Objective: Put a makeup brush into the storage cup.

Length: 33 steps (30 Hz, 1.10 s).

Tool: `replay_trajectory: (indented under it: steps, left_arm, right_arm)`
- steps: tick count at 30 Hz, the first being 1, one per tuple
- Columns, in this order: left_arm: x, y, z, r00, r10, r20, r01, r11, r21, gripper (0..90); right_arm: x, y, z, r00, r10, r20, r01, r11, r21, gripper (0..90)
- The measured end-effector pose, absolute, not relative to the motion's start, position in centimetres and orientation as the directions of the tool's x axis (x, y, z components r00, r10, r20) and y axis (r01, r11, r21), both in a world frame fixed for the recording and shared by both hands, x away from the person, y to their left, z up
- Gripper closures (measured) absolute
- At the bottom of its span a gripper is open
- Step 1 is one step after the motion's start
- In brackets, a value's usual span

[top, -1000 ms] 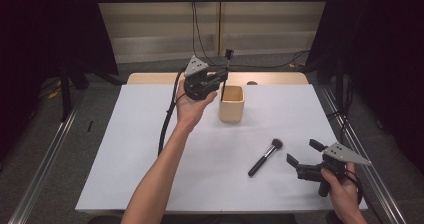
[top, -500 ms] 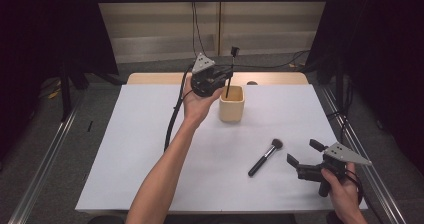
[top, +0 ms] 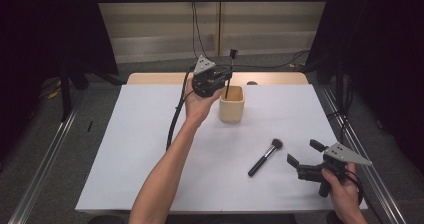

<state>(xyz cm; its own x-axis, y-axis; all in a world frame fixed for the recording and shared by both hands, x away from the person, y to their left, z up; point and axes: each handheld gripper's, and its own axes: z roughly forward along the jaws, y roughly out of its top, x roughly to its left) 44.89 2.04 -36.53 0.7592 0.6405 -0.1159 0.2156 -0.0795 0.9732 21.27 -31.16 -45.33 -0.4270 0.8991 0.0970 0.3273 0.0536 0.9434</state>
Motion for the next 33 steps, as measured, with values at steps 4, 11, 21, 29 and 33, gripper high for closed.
replay_trajectory:
  steps: [4, 11, 21, 29, 33]
  left_arm:
    - [44.9, 2.0, -37.0, 0.759, 0.639, -0.124, 0.227, -0.082, 0.970, 85.8]
    - [45.0, 1.8, -37.6, 0.762, 0.637, -0.121, 0.233, -0.095, 0.968, 85.8]
    - [44.9, 1.8, -38.9, 0.757, 0.642, -0.119, 0.242, -0.106, 0.964, 85.8]
    - [44.9, 2.0, -39.7, 0.750, 0.649, -0.125, 0.256, -0.110, 0.960, 85.8]
    - [44.9, 2.2, -40.1, 0.745, 0.654, -0.131, 0.269, -0.115, 0.956, 85.8]
  right_arm:
    - [21.3, -31.1, -45.3, -0.425, 0.900, 0.098, 0.328, 0.052, 0.943, 0.0]
    - [21.3, -31.1, -45.4, -0.431, 0.897, 0.096, 0.327, 0.056, 0.943, 0.0]
    - [21.3, -31.1, -45.4, -0.431, 0.897, 0.097, 0.329, 0.056, 0.943, 0.0]
    - [21.3, -31.1, -45.4, -0.435, 0.895, 0.094, 0.330, 0.062, 0.942, 0.0]
    - [21.4, -31.1, -45.4, -0.433, 0.896, 0.096, 0.330, 0.058, 0.942, 0.0]
